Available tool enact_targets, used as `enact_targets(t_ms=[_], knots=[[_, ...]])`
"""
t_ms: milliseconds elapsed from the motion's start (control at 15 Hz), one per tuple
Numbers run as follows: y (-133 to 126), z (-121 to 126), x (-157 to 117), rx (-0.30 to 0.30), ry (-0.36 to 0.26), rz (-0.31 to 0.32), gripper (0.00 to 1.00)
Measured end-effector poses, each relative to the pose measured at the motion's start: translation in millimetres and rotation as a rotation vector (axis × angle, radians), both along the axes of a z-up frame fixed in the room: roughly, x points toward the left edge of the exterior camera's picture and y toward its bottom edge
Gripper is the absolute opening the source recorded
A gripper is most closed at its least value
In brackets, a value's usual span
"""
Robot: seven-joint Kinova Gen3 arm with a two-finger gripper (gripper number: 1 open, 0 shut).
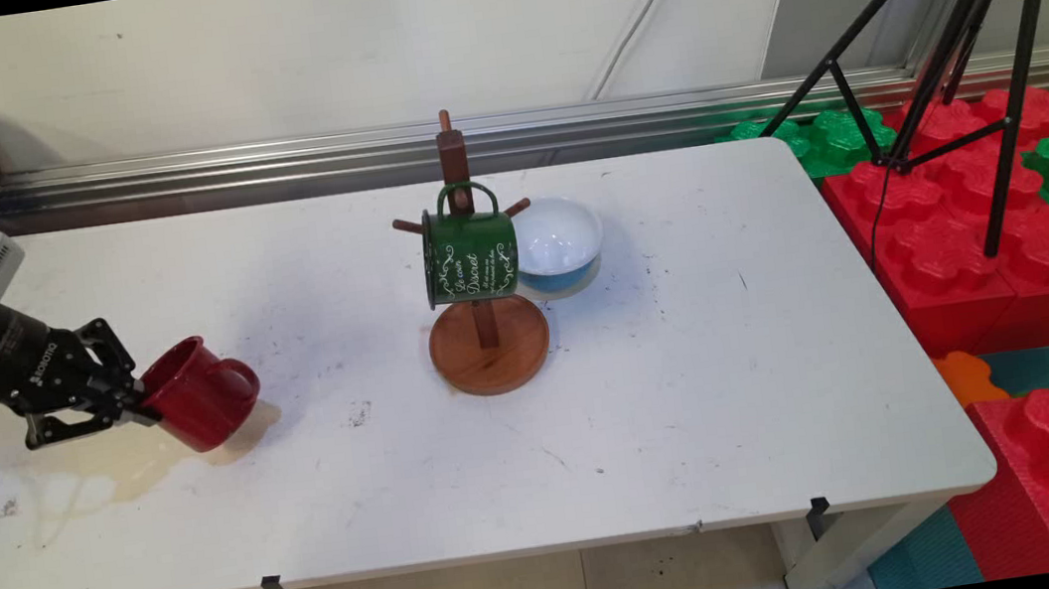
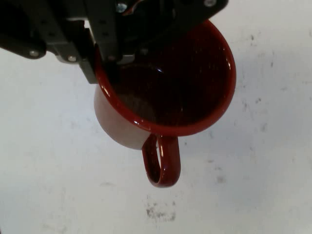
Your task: Place the picked object on the table
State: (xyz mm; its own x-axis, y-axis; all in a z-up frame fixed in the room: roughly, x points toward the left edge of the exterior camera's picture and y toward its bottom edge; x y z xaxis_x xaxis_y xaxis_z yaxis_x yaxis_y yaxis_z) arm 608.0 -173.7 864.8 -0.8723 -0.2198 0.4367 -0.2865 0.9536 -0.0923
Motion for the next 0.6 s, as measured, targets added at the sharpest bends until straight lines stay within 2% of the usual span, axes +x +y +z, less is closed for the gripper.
enact_targets(t_ms=[600], knots=[[0.7, -6.3, 0.4, -0.014, -0.047, -0.021, 0.00]])
